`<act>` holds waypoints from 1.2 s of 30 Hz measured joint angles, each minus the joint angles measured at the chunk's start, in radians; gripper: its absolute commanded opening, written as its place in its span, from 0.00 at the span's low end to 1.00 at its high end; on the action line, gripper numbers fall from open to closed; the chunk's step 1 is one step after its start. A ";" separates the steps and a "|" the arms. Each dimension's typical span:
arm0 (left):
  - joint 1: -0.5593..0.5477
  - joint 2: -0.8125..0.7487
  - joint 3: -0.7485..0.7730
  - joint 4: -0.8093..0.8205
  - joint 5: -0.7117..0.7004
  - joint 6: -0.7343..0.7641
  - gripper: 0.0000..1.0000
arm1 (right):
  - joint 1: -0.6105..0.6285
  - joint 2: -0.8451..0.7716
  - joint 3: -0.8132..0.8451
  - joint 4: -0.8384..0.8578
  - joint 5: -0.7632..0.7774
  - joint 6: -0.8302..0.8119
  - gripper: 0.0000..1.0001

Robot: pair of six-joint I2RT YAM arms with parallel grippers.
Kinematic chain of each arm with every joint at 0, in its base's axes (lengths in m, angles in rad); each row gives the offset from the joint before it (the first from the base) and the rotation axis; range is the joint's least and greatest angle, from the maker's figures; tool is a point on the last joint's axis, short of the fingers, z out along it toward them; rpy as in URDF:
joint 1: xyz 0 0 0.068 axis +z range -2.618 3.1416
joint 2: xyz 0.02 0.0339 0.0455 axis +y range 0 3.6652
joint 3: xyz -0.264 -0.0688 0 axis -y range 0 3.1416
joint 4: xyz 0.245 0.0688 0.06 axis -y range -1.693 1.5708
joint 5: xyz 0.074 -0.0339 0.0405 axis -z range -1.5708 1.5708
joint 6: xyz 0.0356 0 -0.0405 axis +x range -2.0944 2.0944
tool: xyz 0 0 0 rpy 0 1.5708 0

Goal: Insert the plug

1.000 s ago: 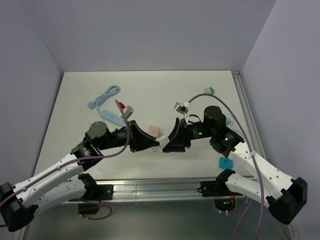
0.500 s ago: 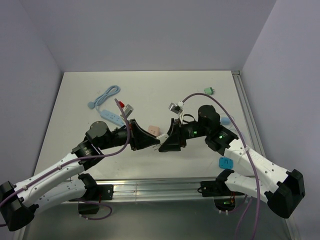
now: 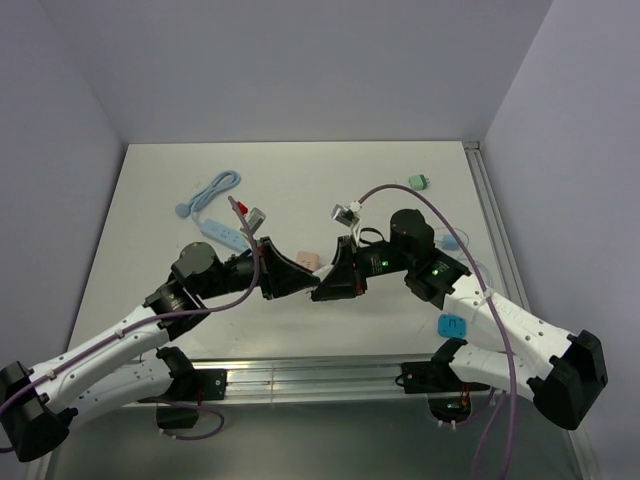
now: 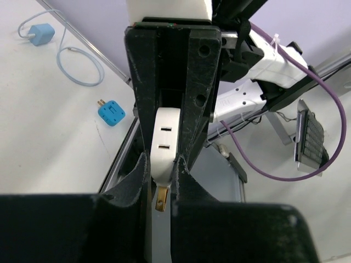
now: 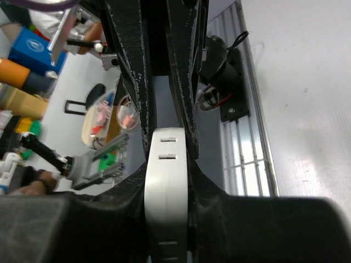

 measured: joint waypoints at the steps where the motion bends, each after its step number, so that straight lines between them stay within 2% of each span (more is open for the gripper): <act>1: 0.000 0.000 -0.001 0.000 0.000 -0.010 0.00 | 0.000 0.000 0.003 0.000 0.001 -0.008 0.00; 3: 0.000 -0.003 -0.001 0.002 -0.009 -0.015 0.00 | 0.000 0.000 0.014 -0.018 0.010 -0.016 0.00; 4: 0.001 -0.005 -0.001 -0.002 -0.015 -0.014 0.06 | 0.000 0.000 0.019 -0.028 0.019 -0.023 0.00; 5: 0.001 -0.009 -0.001 -0.009 -0.026 -0.014 0.27 | 0.002 0.000 0.026 -0.045 0.033 -0.033 0.00; 7: -0.003 -0.020 0.003 -0.047 -0.077 -0.007 0.41 | 0.008 0.000 0.038 -0.084 0.071 -0.050 0.00; 8: -0.004 -0.027 0.009 -0.087 -0.117 -0.005 0.57 | 0.010 0.000 0.046 -0.113 0.105 -0.058 0.00; 11: -0.004 -0.066 0.014 -0.222 -0.310 -0.006 0.75 | 0.010 0.000 0.066 -0.198 0.217 -0.085 0.00; 13: -0.002 -0.093 0.014 -0.309 -0.429 -0.020 0.78 | 0.010 0.000 0.079 -0.258 0.294 -0.100 0.00; 16: 0.003 -0.101 0.022 -0.409 -0.581 -0.047 0.74 | 0.010 0.002 0.098 -0.340 0.416 -0.114 0.00; 18: 0.014 -0.077 0.027 -0.445 -0.638 -0.062 0.67 | 0.010 0.018 0.122 -0.391 0.492 -0.120 0.00; 19: 0.019 -0.060 0.029 -0.453 -0.661 -0.069 0.61 | 0.010 0.035 0.143 -0.418 0.528 -0.123 0.00; 20: 0.025 -0.038 0.029 -0.460 -0.684 -0.078 0.51 | 0.008 0.057 0.167 -0.441 0.558 -0.125 0.00; 22: 0.035 0.003 0.027 -0.463 -0.711 -0.097 0.41 | 0.003 0.118 0.216 -0.477 0.608 -0.129 0.00; 23: 0.042 0.023 0.024 -0.460 -0.722 -0.103 0.32 | 0.003 0.148 0.238 -0.491 0.628 -0.129 0.00; 25: 0.056 0.058 0.011 -0.440 -0.741 -0.118 0.21 | -0.005 0.214 0.273 -0.512 0.673 -0.128 0.00; 26: 0.063 0.077 0.005 -0.430 -0.748 -0.123 0.09 | -0.013 0.241 0.283 -0.521 0.691 -0.126 0.00; 28: 0.079 0.132 0.002 -0.405 -0.762 -0.133 0.00 | -0.035 0.285 0.288 -0.535 0.710 -0.117 0.00; 36: 0.109 0.433 0.055 -0.348 -0.789 -0.135 0.00 | -0.107 0.392 0.292 -0.565 0.776 -0.093 0.00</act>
